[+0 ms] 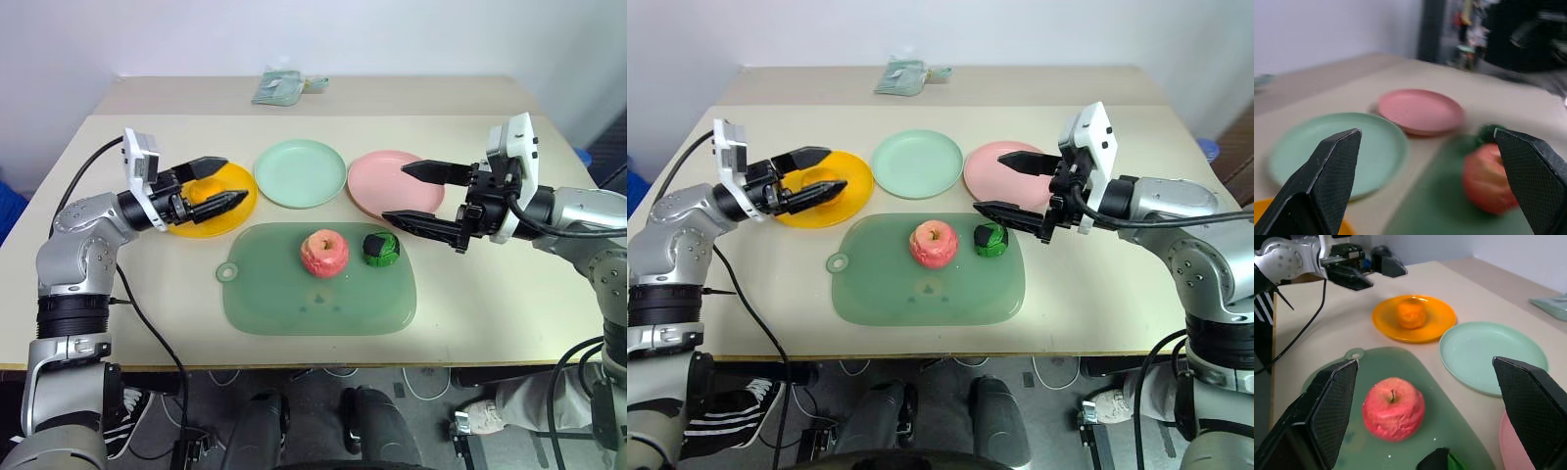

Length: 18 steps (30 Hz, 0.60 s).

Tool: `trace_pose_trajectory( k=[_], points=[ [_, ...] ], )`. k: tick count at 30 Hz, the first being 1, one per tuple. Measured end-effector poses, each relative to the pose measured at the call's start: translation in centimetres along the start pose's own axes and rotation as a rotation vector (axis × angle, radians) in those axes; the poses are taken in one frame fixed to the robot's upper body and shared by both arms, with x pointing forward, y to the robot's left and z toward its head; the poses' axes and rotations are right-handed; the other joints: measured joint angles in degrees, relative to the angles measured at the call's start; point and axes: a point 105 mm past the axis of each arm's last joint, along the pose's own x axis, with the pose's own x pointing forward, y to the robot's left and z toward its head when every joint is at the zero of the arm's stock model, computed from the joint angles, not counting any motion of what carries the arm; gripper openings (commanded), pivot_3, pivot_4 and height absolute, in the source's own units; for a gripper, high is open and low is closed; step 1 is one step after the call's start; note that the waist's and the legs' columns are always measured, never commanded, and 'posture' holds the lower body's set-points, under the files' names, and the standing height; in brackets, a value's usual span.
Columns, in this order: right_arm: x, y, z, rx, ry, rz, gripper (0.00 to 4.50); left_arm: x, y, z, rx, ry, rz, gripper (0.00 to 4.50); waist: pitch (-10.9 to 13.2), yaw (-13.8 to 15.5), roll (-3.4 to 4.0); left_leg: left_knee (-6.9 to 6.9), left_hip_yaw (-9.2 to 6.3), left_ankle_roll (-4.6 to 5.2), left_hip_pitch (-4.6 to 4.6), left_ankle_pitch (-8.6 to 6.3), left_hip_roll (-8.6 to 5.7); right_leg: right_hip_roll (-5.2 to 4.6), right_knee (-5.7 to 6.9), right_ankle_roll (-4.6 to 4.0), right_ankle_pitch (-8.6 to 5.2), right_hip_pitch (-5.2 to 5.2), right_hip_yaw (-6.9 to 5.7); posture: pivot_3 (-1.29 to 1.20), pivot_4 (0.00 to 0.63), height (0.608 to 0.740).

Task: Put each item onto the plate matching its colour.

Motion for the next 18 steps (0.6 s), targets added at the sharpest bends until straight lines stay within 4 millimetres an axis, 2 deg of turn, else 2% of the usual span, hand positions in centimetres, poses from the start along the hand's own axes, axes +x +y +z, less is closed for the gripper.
trace_pose_trajectory(
  k=[3,8,10,14,18],
  points=[
    [0.1,0.1,-0.1,0.0,0.005,0.003,4.5,0.3,-0.6,-1.1,-0.035,0.035,-0.035,4.45,0.0,-0.01,0.0,0.01,-0.01,0.01,0.0,0.02,0.01,0.1,0.01,-0.01,0.01,0.0,0.0,0.0,0.15,0.736],
    [0.7,0.1,-0.7,0.014,0.028,-0.014,4.5,-0.7,-1.6,-2.5,-0.034,0.101,-0.074,4.45,0.0,-0.04,0.0,-0.02,0.0,0.01,-0.02,0.02,0.03,0.11,-0.02,-0.02,0.0,-0.03,0.03,0.0,0.15,0.736],
    [1.6,0.3,-1.0,0.017,0.022,-0.007,4.5,-1.8,-2.0,-3.2,-0.021,0.147,-0.084,4.45,0.0,-0.22,0.0,-0.02,0.01,0.01,-0.01,0.02,0.04,0.1,-0.02,-0.02,0.0,-0.04,0.05,0.0,0.15,0.736],
    [3.0,0.7,-1.7,-0.005,0.06,0.019,4.5,-2.4,-2.0,-3.0,0.01,0.174,-0.089,4.45,0.0,0.1,0.01,0.0,0.0,0.0,-0.01,0.02,0.04,0.1,-0.01,-0.03,0.0,-0.04,0.04,0.0,0.15,0.736],
    [5.1,1.1,-3.7,-0.019,0.143,0.033,4.5,-2.9,-2.6,-3.0,0.009,0.172,-0.116,4.45,0.0,-0.06,0.0,-0.01,0.01,0.0,-0.03,0.02,0.03,0.08,-0.06,-0.03,0.0,-0.04,0.04,0.0,0.15,0.736]
  ],
)
